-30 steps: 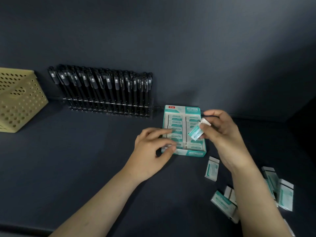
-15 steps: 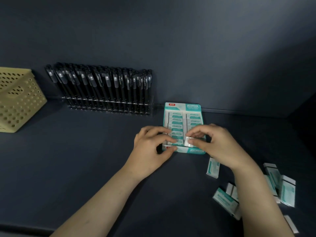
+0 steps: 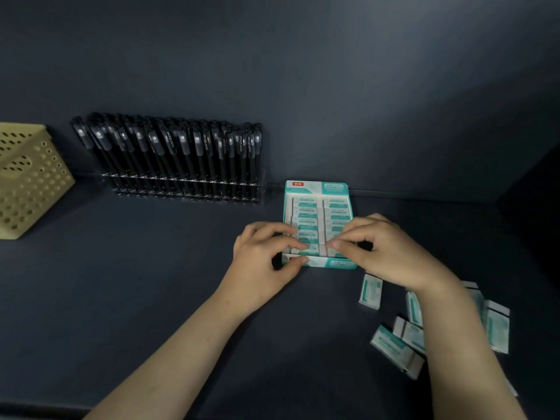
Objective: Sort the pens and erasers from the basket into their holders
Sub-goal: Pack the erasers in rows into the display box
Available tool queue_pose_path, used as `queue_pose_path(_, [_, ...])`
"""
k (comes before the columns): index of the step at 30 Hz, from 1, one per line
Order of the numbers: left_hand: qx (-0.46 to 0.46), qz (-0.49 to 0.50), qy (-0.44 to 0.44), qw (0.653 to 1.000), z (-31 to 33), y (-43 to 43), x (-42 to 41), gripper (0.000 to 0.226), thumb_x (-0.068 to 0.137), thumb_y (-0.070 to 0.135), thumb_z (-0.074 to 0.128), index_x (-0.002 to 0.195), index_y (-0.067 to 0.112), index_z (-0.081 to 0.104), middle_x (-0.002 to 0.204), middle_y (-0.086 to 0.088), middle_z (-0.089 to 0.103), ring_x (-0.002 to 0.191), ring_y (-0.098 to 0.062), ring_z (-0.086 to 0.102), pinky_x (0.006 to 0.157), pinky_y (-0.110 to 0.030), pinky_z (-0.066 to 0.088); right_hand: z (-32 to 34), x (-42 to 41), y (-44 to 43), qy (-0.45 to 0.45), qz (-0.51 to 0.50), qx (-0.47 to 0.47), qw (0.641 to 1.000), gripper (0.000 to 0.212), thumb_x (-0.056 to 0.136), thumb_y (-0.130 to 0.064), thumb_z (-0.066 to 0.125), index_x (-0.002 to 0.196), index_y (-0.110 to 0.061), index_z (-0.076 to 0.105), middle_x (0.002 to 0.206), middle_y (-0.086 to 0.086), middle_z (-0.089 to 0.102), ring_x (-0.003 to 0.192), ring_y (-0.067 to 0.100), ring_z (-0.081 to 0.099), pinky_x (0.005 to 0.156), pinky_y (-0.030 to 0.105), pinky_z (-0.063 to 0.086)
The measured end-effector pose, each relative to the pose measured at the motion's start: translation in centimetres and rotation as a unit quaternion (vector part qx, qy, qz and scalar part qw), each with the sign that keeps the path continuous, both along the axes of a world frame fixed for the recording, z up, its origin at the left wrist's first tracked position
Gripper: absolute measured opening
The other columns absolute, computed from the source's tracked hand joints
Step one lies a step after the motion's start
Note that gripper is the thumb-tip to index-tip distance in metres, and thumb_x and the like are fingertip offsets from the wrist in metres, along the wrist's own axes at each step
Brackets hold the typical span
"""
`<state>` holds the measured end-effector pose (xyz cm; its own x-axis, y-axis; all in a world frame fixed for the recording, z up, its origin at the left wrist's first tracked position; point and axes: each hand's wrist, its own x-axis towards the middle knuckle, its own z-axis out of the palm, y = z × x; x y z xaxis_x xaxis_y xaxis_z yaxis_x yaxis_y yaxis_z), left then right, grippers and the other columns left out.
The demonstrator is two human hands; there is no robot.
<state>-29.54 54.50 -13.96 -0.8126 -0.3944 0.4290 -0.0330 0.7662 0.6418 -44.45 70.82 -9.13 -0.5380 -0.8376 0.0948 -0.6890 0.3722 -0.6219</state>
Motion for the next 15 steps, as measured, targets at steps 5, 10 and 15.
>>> queue_pose_path(5, [-0.049, -0.033, 0.025, 0.998, 0.2, 0.9, 0.3, 0.025, 0.081, 0.045, 0.06, 0.101, 0.033, 0.07, 0.113, 0.021, 0.059, 0.115, -0.007, 0.045, 0.097, -0.03, 0.03, 2.8, -0.6, 3.8, -0.079, -0.004, 0.028, 0.996, 0.033, 0.081, -0.028, 0.076, 0.11, -0.042, 0.069, 0.103, -0.025, 0.067, 0.106, -0.005, 0.058, 0.098, 0.023, 0.042])
queue_pose_path(10, [-0.1, -0.095, 0.01, 0.99, 0.8, 3.3, -0.4, 0.031, 0.083, 0.05, 0.059, 0.108, 0.035, 0.069, 0.121, 0.02, 0.056, 0.122, -0.006, 0.039, 0.102, -0.026, 0.023, 2.9, -1.5, 10.1, -0.056, -0.1, 0.056, 0.992, 0.031, 0.076, -0.022, 0.08, 0.096, -0.042, 0.069, 0.097, -0.015, 0.066, 0.097, -0.004, 0.057, 0.08, 0.009, 0.037])
queue_pose_path(15, [-0.162, -0.146, -0.138, 0.966, 2.7, 5.1, -2.7, 0.06, 0.079, 0.069, 0.05, 0.134, 0.045, 0.049, 0.146, 0.016, 0.034, 0.139, -0.013, 0.014, 0.115, -0.04, 0.013, 2.6, -1.6, 13.6, -0.087, -0.156, 0.101, 0.979, 0.033, 0.072, -0.027, 0.083, 0.099, -0.039, 0.067, 0.102, -0.011, 0.059, 0.102, 0.0, 0.051, 0.079, 0.016, 0.037])
